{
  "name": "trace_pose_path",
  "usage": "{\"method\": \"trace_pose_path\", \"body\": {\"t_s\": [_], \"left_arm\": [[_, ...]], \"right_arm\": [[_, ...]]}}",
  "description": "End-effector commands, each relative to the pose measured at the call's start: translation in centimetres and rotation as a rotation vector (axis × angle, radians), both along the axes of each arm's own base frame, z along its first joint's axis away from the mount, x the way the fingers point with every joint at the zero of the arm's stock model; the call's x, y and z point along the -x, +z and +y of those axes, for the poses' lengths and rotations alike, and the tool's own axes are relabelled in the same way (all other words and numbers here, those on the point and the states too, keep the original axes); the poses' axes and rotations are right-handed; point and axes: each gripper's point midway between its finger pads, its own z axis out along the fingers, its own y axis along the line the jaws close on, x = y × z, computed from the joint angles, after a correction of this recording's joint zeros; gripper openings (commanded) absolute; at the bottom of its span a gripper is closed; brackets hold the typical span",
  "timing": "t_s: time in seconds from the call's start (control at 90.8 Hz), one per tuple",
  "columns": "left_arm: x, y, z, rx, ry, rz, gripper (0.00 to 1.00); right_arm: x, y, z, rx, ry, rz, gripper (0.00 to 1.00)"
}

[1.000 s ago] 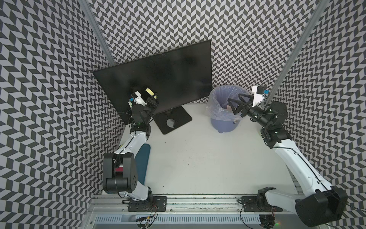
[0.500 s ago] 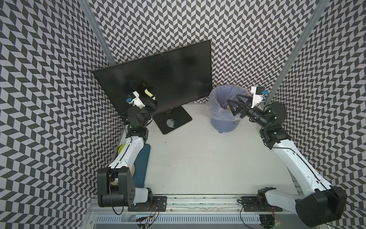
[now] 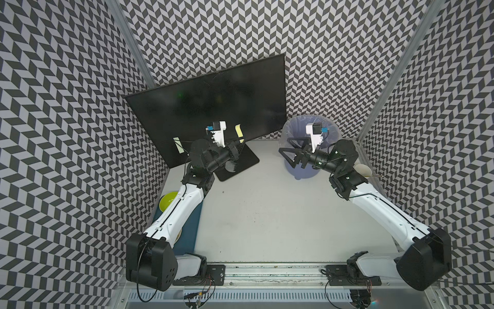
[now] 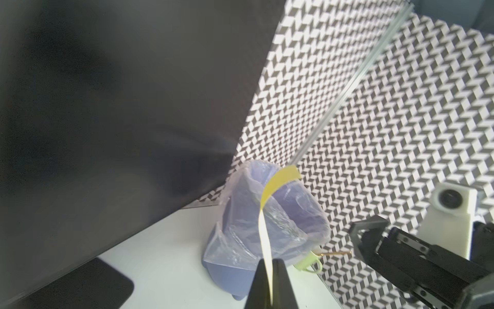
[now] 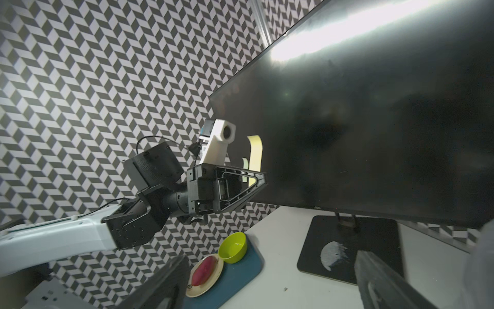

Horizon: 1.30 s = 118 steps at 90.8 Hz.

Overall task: Remove the sticky note from the monitor
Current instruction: Tear off the sticky note from the monitor.

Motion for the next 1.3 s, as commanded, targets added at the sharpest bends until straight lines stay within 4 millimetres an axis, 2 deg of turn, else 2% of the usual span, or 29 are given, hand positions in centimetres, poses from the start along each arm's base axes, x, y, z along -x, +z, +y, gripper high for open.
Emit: {"method": "trace_pose_path", "body": {"t_s": [0.0,0.165,0.297,0.397,0.705,1.025,1.289], "left_arm": [[2.2,0.4,-3.1,-0.101,-0.125,-0.062,0.0],[4.2,0.4,-6.0,-0.108,-0.217,-0.072,0.0],[5.6,0.5,-7.4,-0.143,-0.265,-0.102,0.0],[6.0,0.6,-7.5,-0.147,-0.278,-0.109,0.0],[7.5,1.1,-7.4,-0.17,-0.303,-0.171,0.0],[7.7,1.0,-7.4,-0.198,-0.303,-0.191,0.0],[7.9,1.3,-7.2,-0.197,-0.3,-0.195,0.0]], "right_arm": [[1.3,3.3,1.5,-0.055,0.076,-0.085,0.97],[1.5,3.5,3.6,-0.08,0.153,-0.066,0.92],[1.3,3.8,4.0,-0.11,0.172,-0.046,0.88],[1.9,4.0,4.4,-0.144,0.227,-0.035,0.83],[1.4,2.8,4.9,-0.163,0.259,0.017,0.75],[2.6,2.1,5.6,-0.157,0.349,0.042,0.47],[2.8,1.7,5.4,-0.146,0.342,0.04,0.33]]}}
